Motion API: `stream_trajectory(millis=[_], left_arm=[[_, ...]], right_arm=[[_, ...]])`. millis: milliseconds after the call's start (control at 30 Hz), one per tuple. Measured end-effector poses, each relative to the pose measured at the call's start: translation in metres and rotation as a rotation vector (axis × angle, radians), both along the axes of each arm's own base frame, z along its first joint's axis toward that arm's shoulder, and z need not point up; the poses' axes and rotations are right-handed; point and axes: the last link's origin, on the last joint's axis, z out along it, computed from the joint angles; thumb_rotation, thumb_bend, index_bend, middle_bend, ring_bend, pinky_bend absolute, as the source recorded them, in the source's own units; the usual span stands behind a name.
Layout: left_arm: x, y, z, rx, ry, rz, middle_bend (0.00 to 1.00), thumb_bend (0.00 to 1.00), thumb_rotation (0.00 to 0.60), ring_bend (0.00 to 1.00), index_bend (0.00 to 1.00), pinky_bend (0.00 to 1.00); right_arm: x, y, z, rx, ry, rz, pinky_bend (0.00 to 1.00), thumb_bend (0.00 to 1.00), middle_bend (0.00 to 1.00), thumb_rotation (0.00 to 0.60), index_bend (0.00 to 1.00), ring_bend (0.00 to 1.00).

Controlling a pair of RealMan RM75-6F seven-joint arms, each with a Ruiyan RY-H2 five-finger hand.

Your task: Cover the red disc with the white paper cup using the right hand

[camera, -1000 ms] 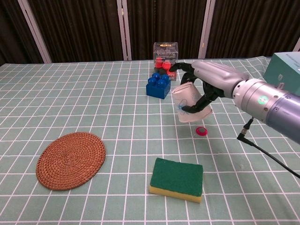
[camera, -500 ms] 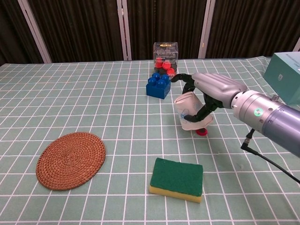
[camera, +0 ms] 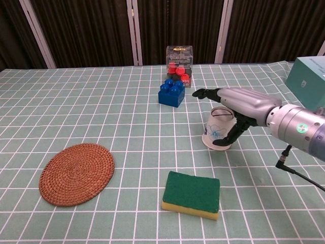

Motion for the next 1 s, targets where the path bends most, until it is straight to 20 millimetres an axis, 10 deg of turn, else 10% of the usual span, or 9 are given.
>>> stream_trajectory(millis=[433,1000], left_arm=[[0.007,-0.005,0.007,0.020,-0.019,-0.054,0.00,0.00,0.600,0.00,0.00,0.00],[0.004,-0.007,0.014,0.118,0.006,-0.140,0.00,0.00,0.600,0.00,0.00,0.00]], right_arm=[[-0.013,0.028,0.068,-0.102,-0.013,0.064,0.00,0.04,0.00,0.600,0.00,0.00],[-0.121,0.102,0.189,-0.457,0.043,-0.031,0.00,0.00,0.00,0.600,0.00,0.00]])
